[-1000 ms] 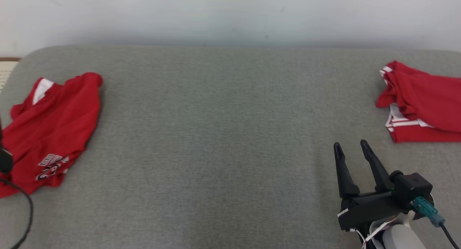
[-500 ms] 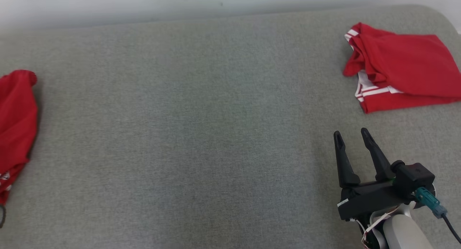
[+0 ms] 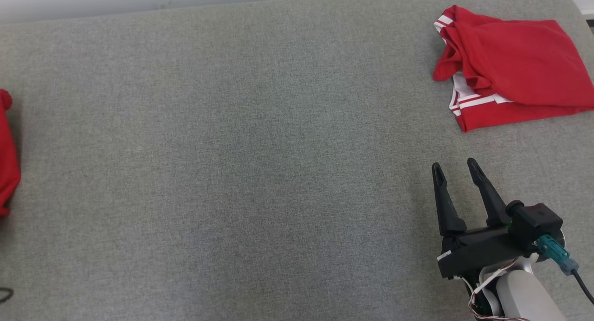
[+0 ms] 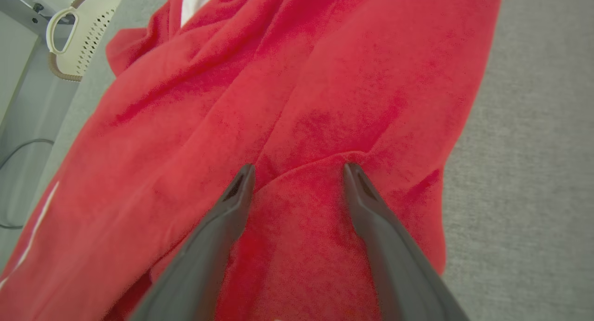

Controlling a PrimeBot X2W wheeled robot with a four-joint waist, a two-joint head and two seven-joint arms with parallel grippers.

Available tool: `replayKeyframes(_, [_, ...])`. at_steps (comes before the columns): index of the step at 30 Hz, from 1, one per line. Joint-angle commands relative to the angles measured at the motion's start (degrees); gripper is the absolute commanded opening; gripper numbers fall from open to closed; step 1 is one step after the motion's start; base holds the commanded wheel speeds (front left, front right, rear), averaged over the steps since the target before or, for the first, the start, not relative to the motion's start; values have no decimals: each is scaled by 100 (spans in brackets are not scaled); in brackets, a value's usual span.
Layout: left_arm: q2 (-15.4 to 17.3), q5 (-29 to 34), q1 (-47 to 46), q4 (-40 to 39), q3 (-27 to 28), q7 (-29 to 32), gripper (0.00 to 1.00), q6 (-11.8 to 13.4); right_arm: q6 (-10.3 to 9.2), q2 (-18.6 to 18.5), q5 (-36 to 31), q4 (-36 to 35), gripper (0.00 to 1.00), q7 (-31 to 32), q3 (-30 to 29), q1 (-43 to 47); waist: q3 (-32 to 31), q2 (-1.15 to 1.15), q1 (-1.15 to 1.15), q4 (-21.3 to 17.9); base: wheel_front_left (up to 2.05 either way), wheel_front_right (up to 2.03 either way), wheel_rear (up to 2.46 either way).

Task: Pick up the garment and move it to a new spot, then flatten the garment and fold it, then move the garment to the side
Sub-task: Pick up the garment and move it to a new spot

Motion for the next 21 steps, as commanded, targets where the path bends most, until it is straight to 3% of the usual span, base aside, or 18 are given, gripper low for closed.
replayKeyframes(1, [27,-14,36,82,-30,68,100,5,-4,-29,-31,7,100,-3,12,-61,13,-1,0,-3,0,0,0])
replayKeyframes(6, [-34,-220,-41,414,-166,711,100,3,-4,-69,-35,9,100,13,18,-80,53,-1,0,-5,0,0,0])
replayKeyframes(10, [-2,-275,-94,370,-286,674,100,2,-4,-78,-21,19,100,23,38,-109,62,-1,0,-4,0,0,0])
replayKeyframes(11, [31,-277,-106,342,-303,590,43,2,-4,-79,-18,25,100,27,41,-114,58,-1,0,-3,0,0,0])
replayKeyframes(12, [57,-242,-105,321,-331,497,0,1,-4,-79,-14,34,100,30,46,-115,48,-1,0,-2,0,0,0])
replayKeyframes(16, [117,-121,-159,245,-349,-12,0,181,-4,-71,-5,75,100,22,39,-112,-27,-1,0,23,0,0,0])
replayKeyframes(21, [17,-43,-282,18,-491,-612,0,152,-4,-48,-7,121,100,14,-2,-42,-209,-1,0,118,0,0,0])
